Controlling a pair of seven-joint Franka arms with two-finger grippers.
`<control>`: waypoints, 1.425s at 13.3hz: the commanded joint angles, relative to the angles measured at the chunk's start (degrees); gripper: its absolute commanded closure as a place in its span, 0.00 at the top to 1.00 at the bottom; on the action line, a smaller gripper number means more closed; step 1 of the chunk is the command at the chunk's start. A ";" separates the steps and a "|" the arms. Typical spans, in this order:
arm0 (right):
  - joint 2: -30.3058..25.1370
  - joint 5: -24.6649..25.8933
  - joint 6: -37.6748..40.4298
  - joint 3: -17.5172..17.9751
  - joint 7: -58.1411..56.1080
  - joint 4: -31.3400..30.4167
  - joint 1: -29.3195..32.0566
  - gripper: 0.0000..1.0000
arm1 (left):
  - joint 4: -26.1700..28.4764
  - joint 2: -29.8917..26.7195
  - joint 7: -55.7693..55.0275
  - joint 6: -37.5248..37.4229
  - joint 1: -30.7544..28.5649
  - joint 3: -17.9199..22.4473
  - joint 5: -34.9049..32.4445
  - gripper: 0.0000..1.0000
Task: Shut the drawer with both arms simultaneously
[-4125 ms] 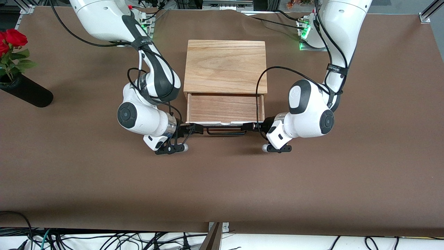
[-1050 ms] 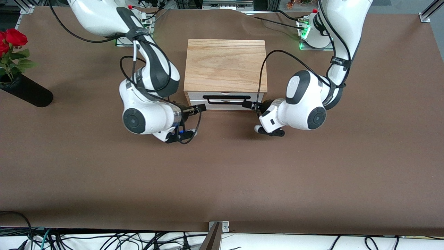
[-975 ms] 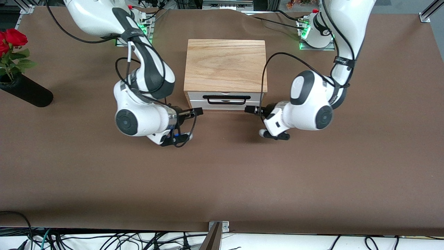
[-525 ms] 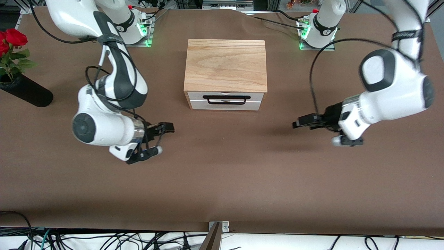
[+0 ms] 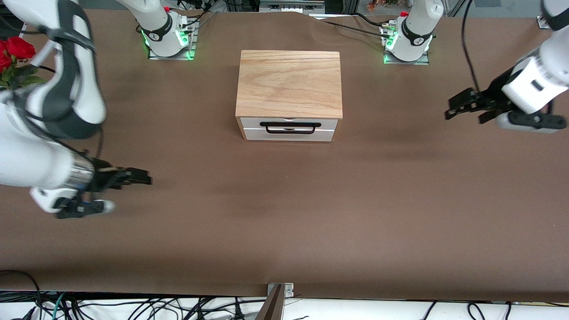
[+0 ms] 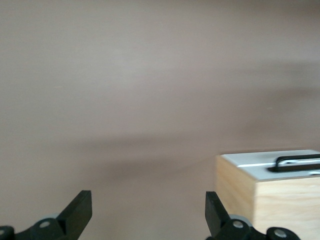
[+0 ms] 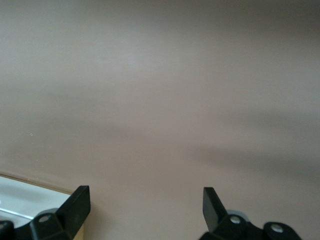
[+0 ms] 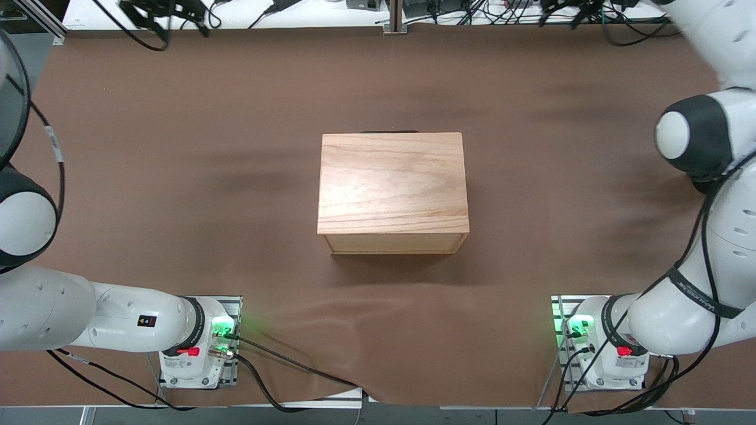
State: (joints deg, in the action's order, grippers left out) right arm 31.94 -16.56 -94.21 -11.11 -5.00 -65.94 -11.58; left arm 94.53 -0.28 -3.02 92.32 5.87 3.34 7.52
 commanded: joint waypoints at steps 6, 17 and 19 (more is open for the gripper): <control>-17.68 13.21 -5.90 2.05 -0.01 -13.50 2.17 1.00 | -4.09 0.02 0.12 -6.18 -0.33 4.66 -8.57 1.00; -23.68 18.05 -2.83 5.04 0.69 -21.17 6.57 1.00 | -3.57 0.11 0.82 -1.43 -0.24 4.92 -8.48 1.00; -23.32 17.88 -2.82 5.04 1.48 -20.99 6.66 1.00 | -3.57 0.11 0.82 -1.44 -0.24 4.92 -8.40 1.00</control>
